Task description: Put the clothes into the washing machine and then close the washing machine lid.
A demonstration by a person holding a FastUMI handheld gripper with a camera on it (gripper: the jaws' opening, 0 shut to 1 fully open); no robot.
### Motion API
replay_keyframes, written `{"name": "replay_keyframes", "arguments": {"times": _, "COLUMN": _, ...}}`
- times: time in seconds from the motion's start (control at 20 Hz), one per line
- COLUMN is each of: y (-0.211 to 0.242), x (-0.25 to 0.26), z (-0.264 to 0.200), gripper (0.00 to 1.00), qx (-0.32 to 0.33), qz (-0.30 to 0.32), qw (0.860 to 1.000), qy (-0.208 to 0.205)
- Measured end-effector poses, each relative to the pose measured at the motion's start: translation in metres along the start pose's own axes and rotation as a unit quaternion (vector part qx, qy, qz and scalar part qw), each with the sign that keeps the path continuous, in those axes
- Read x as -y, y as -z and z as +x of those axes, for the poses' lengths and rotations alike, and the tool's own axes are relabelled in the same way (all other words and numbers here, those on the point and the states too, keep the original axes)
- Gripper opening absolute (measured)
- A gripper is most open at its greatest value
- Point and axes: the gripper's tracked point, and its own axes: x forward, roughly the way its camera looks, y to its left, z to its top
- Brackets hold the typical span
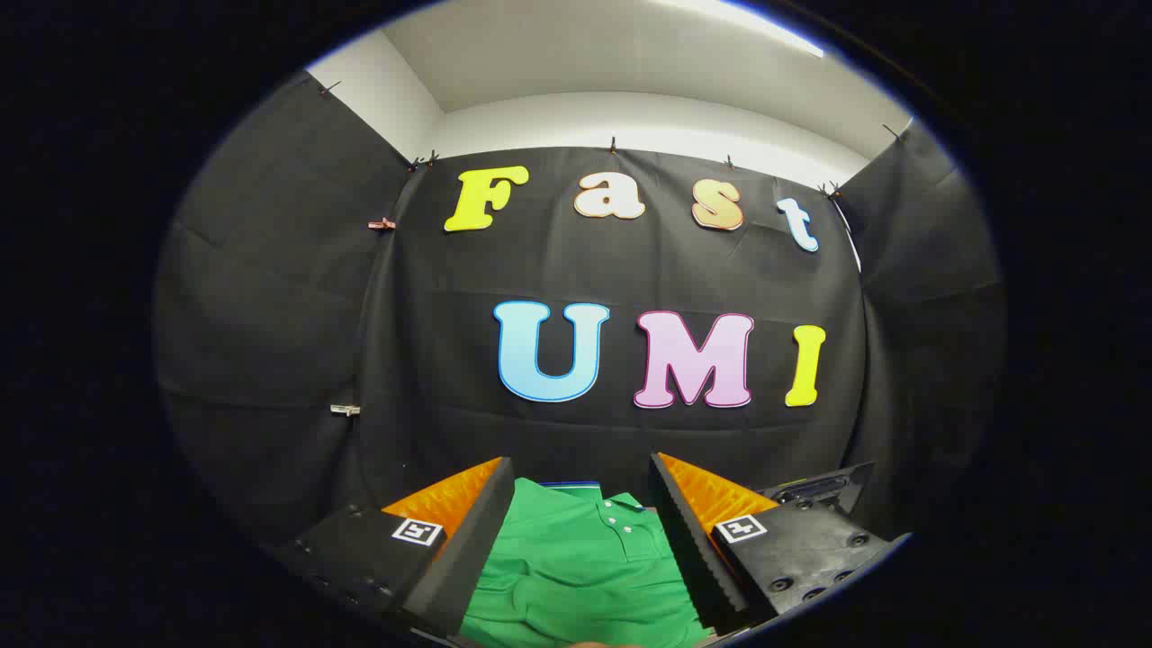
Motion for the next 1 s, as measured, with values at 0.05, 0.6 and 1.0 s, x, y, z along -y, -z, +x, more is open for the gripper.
{"name": "replay_keyframes", "arguments": {"times": 0.05, "y": 0.001, "x": 0.003, "z": 0.001, "gripper": 0.94, "qx": -0.002, "qz": 0.009, "qw": 1.000, "qy": 0.002}}
{"name": "replay_keyframes", "arguments": {"times": 0.6, "y": -0.006, "x": 0.008, "z": -0.002, "gripper": 0.94, "qx": 0.004, "qz": -0.008, "qw": 1.000, "qy": 0.006}}
{"name": "replay_keyframes", "arguments": {"times": 1.0, "y": 0.001, "x": 0.011, "z": -0.004, "gripper": 0.94, "qx": -0.018, "qz": -0.011, "qw": 1.000, "qy": 0.005}}
